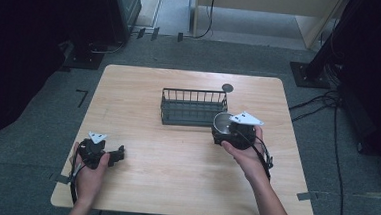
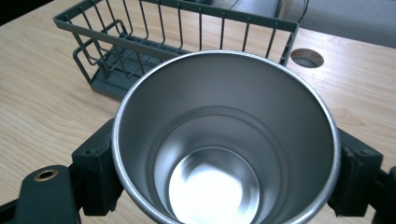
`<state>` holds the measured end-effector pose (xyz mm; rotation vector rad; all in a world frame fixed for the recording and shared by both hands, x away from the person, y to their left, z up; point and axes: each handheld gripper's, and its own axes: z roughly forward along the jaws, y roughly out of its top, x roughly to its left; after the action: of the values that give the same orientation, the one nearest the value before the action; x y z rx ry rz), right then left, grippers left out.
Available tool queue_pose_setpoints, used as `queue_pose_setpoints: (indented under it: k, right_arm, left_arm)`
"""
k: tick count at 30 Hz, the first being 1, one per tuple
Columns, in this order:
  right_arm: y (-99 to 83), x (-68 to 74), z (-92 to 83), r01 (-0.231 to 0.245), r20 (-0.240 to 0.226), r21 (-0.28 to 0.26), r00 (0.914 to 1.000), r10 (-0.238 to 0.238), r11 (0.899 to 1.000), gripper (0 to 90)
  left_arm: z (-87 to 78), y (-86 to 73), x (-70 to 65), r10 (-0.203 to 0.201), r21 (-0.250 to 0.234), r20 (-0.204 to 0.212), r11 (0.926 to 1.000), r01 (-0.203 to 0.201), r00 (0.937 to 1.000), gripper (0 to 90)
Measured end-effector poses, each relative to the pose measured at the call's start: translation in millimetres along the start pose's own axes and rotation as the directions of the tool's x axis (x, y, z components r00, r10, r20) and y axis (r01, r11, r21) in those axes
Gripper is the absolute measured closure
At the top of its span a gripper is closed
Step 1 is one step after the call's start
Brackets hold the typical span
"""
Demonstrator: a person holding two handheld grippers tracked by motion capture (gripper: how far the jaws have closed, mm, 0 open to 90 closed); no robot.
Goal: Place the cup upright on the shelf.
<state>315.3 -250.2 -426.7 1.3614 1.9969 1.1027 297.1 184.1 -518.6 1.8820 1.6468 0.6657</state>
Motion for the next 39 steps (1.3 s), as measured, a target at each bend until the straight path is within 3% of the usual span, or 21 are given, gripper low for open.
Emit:
queue_pose_setpoints:
  k: [29,39]
  right_arm:
    - [58.5,10.4,7.8,0.045,-0.024,-0.055,0.9986,-0.047,0.997,16.3]
    - [84.6,10.4,31.2,0.057,-0.019,-0.055,0.9981,-0.058,0.997,16.5]
  left_arm:
    - [0.2,0.0,-0.4,-0.002,-0.003,0.003,1.0000,0.002,1.0000,0.1]
    - [0.2,0.0,-0.4,-0.002,-0.003,0.003,1.0000,0.002,1.0000,0.0]
